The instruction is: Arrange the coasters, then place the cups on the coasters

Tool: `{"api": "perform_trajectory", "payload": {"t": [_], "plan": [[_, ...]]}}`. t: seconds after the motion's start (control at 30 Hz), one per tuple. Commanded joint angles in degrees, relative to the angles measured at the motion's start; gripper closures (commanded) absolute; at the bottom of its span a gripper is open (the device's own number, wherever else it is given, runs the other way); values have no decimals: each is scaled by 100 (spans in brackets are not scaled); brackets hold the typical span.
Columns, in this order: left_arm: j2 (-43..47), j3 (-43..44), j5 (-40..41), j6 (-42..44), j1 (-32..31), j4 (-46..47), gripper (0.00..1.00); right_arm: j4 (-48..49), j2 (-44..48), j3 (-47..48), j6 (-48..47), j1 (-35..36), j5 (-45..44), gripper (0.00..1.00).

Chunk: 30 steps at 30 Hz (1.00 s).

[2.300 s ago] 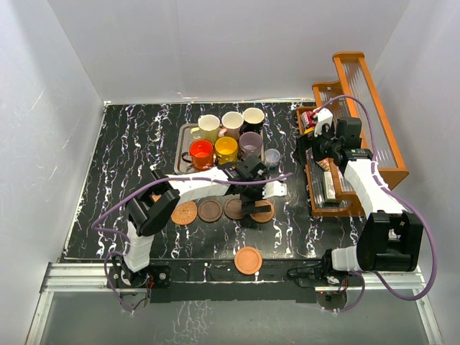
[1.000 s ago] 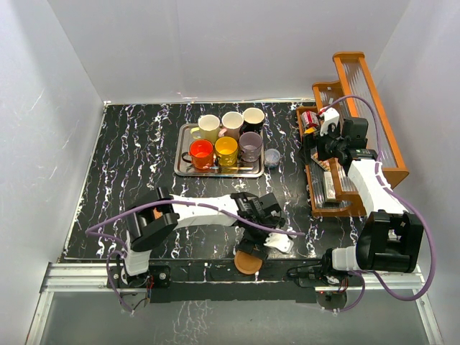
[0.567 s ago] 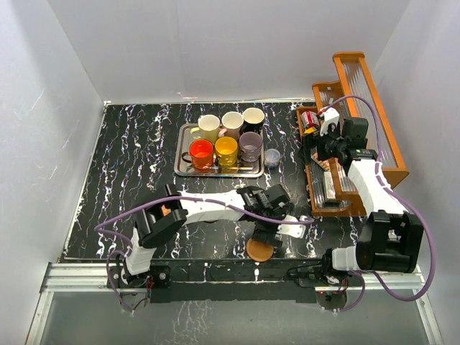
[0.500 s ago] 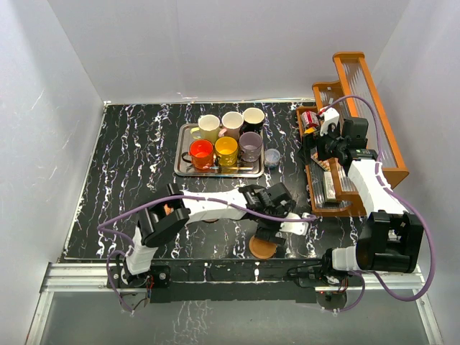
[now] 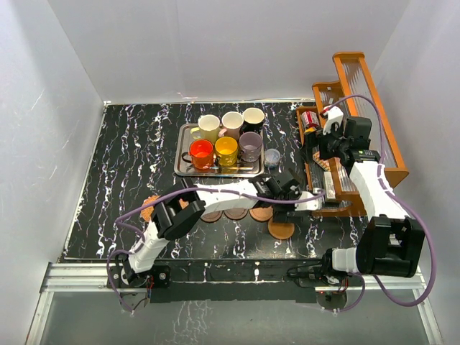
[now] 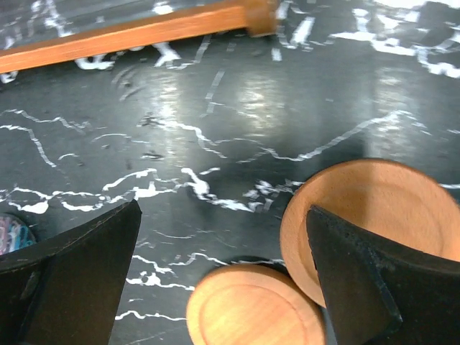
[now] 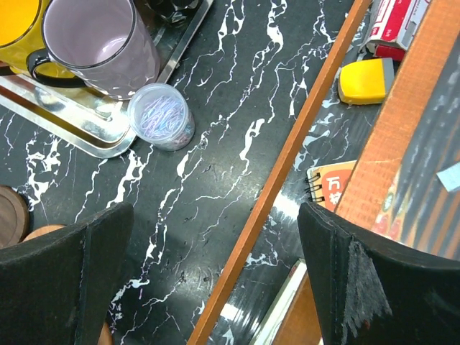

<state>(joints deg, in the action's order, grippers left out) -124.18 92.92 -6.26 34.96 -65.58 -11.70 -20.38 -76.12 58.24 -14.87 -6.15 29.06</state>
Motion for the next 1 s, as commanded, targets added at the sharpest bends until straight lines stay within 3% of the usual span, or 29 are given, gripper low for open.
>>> {"api": "perform_trajectory", "payload": {"t": [0.0, 0.43, 0.97], "plan": [[-290, 415, 253, -262, 272, -84, 1, 311, 353, 41, 208, -82, -65, 2], [-764, 1166, 251, -732, 616, -236, 1, 313, 405, 39, 215, -96, 12, 2], [-783, 1129, 244, -736, 687, -227, 1, 310, 405, 30, 214, -115, 16, 2]]}}
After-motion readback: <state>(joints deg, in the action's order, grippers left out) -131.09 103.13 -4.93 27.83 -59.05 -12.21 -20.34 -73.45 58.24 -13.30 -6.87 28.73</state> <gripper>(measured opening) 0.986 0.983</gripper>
